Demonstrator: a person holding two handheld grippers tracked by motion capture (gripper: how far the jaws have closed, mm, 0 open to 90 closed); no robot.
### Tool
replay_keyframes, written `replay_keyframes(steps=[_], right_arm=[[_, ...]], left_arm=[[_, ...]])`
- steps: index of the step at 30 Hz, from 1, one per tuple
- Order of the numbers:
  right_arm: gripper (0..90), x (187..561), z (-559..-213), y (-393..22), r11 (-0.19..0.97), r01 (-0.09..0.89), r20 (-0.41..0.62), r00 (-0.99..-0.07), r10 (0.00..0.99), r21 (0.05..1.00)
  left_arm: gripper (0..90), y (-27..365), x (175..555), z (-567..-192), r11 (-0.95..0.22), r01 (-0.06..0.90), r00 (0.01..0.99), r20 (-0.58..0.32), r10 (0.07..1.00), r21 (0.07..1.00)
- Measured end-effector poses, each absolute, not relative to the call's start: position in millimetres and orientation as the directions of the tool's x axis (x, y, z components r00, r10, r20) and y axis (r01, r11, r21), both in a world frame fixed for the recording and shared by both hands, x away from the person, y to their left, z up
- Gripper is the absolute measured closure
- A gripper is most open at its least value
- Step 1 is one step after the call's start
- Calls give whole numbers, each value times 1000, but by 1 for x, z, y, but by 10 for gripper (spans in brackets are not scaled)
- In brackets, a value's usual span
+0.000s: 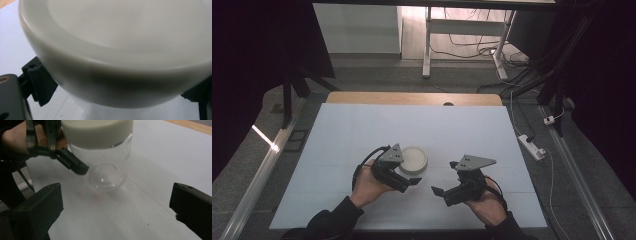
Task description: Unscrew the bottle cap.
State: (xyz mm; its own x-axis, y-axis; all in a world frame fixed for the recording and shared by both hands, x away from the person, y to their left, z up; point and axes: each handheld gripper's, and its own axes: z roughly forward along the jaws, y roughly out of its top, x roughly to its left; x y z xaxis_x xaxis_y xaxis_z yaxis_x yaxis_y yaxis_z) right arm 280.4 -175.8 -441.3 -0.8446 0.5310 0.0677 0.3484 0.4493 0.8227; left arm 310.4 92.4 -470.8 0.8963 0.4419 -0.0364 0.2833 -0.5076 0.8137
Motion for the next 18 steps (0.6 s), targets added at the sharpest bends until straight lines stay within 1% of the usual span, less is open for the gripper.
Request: replay_keyframes(steps=[18], right_arm=[[0,294,-430,-135,448,288,23,-860,510,846]], left_arm=[[76,89,309,-472,-513,277,900,-32,435,812]])
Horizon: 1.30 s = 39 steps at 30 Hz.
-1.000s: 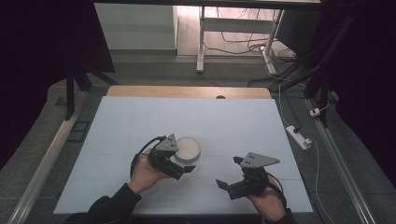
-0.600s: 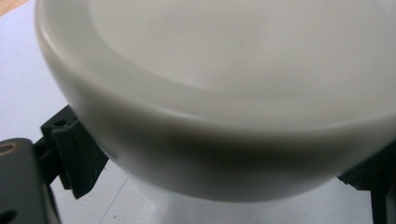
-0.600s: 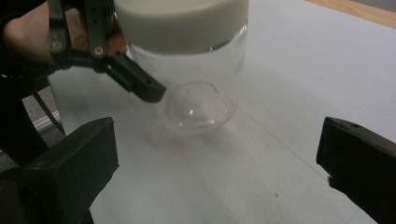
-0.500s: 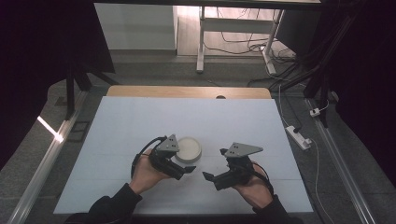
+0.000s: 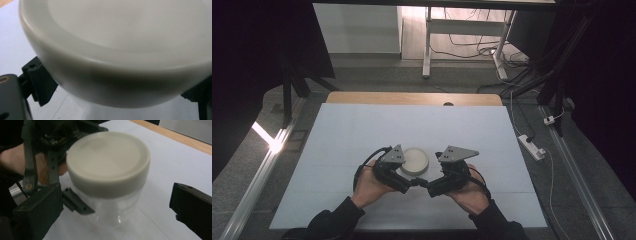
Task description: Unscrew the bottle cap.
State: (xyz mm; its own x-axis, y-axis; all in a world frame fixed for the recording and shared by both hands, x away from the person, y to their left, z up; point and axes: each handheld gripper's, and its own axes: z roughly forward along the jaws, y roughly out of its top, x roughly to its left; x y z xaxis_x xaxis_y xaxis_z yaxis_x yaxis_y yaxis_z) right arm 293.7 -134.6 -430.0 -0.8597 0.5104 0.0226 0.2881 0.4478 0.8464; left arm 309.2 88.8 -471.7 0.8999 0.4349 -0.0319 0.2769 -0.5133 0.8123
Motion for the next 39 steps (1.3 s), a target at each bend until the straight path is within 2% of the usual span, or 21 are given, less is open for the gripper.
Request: replay_keyframes(steps=[23,26,39], right_arm=[[9,308,-439,-96,419,281,16,-846,533,863],[60,307,-440,-97,410,273,21,-852,523,870],[65,314,-440,-102,416,252,41,-890,455,874]], left_arm=[[76,86,308,-471,-511,277,899,-32,437,814],[76,86,309,-472,-511,279,899,-34,437,813],[77,88,310,-471,-522,260,914,-32,405,812]])
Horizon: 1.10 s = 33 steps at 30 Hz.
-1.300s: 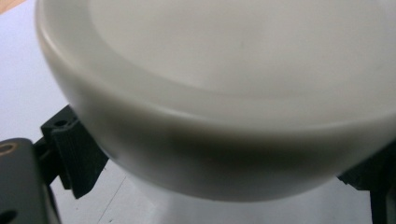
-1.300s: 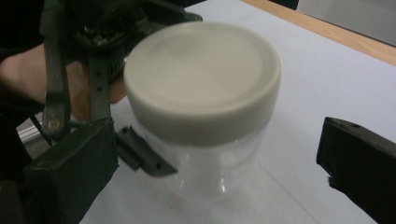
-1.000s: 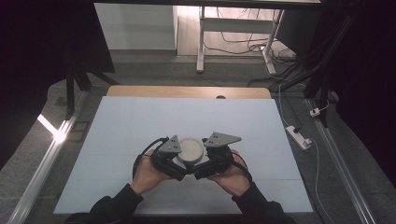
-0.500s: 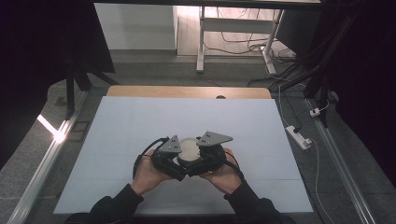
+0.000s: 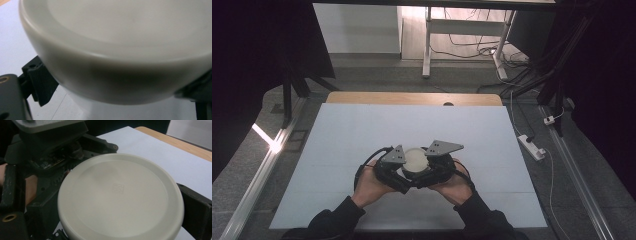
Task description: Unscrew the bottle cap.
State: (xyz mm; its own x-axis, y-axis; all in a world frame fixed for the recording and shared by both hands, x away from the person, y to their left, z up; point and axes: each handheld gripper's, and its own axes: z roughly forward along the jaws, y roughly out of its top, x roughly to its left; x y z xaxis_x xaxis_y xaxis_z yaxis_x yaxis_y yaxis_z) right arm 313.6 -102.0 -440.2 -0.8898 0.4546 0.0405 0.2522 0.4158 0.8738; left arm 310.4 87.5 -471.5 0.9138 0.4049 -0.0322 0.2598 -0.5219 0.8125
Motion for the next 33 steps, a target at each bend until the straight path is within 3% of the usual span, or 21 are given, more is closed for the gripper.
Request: replay_keyframes(steps=[25,30,33], right_arm=[[62,339,-442,-119,441,134,106,-990,88,887],[53,339,-444,-119,449,140,110,-990,94,882],[0,336,-443,-116,460,133,82,-988,129,878]], left_arm=[[77,88,314,-472,-542,189,968,-63,242,819],[76,87,313,-474,-551,189,966,-53,253,813],[76,87,313,-473,-550,187,964,-46,260,814]])
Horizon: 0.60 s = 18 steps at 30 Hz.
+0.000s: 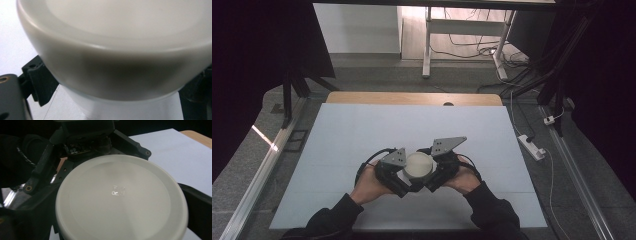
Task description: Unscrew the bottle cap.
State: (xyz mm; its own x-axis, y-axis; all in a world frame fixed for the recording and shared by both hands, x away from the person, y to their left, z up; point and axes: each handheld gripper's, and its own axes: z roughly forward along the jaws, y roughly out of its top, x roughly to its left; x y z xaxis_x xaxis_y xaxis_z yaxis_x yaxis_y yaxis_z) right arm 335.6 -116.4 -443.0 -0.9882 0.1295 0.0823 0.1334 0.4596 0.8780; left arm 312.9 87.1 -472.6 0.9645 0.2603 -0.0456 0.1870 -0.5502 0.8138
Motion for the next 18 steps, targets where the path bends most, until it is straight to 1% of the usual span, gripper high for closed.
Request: replay_keyframes(steps=[4,9,12,13,14,15,16,18], right_arm=[[0,330,-436,-114,455,139,59,-981,185,880],[0,322,-431,-115,442,171,35,-953,301,881],[0,318,-429,-114,428,192,31,-934,356,883],[0,318,-429,-114,428,192,31,-934,356,883],[0,315,-429,-112,419,203,25,-919,393,885],[0,315,-429,-112,419,203,25,-919,393,885],[0,313,-430,-109,406,207,15,-903,429,890],[0,312,-430,-109,400,212,14,-896,443,892]], left_arm=[[76,89,312,-471,-530,202,957,-51,285,823],[76,91,313,-471,-520,219,945,-47,324,826],[76,91,313,-470,-517,232,937,-46,346,824],[76,91,313,-470,-517,232,937,-46,346,824],[76,91,313,-470,-517,238,932,-44,359,822],[76,91,313,-470,-517,238,932,-44,359,822],[76,91,313,-470,-514,246,927,-45,372,821],[76,91,312,-469,-513,250,924,-45,379,821]])
